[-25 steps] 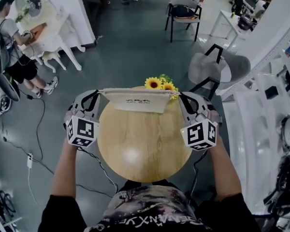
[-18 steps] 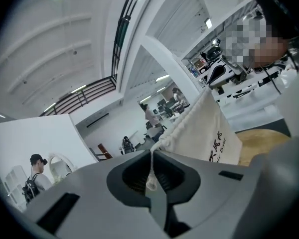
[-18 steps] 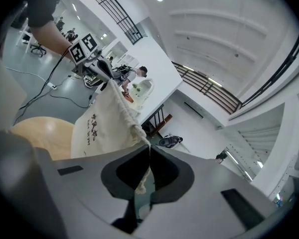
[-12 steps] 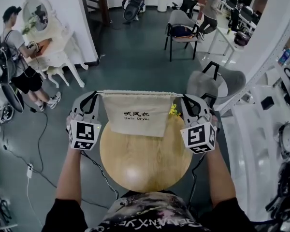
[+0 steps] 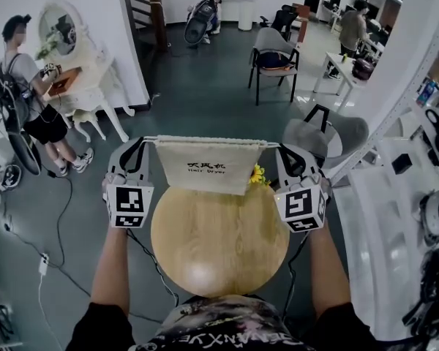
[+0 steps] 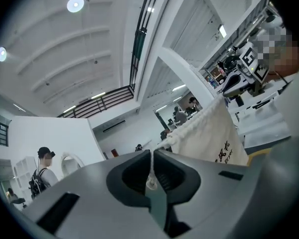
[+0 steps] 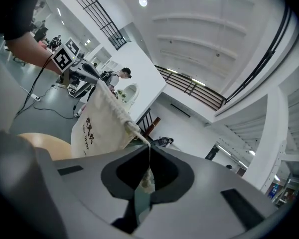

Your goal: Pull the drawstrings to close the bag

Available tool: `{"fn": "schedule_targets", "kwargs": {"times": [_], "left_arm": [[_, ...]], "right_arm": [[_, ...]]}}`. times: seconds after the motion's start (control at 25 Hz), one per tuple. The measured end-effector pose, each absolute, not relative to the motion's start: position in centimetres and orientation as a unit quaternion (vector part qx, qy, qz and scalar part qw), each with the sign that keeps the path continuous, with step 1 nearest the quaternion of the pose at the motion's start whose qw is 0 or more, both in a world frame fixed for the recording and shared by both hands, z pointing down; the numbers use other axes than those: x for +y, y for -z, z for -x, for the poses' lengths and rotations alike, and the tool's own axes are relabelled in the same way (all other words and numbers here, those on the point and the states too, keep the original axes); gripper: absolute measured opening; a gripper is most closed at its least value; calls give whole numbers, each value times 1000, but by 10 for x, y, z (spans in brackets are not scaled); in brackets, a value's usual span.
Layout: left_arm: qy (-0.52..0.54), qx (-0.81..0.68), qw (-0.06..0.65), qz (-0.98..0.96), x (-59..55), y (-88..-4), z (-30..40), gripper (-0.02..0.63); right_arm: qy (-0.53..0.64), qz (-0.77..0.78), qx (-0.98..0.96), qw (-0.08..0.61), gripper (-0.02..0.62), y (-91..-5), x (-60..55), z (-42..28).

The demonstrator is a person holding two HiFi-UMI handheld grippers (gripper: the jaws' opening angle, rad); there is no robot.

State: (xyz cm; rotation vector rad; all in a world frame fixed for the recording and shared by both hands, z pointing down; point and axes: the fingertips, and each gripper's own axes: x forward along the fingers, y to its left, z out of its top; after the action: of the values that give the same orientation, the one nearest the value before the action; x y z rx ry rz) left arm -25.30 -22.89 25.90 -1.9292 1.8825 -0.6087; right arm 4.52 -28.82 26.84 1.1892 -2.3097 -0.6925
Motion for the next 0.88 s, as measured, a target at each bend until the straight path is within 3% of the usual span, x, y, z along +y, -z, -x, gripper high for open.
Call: {"fn": "schedule_targets", "kwargs": {"times": [0.88], "left_arm": [[168,712,173,660,-225,-222,284,34]], "right_arm": [[211,-473,-835,187,8,-231,-296,-73]]}}
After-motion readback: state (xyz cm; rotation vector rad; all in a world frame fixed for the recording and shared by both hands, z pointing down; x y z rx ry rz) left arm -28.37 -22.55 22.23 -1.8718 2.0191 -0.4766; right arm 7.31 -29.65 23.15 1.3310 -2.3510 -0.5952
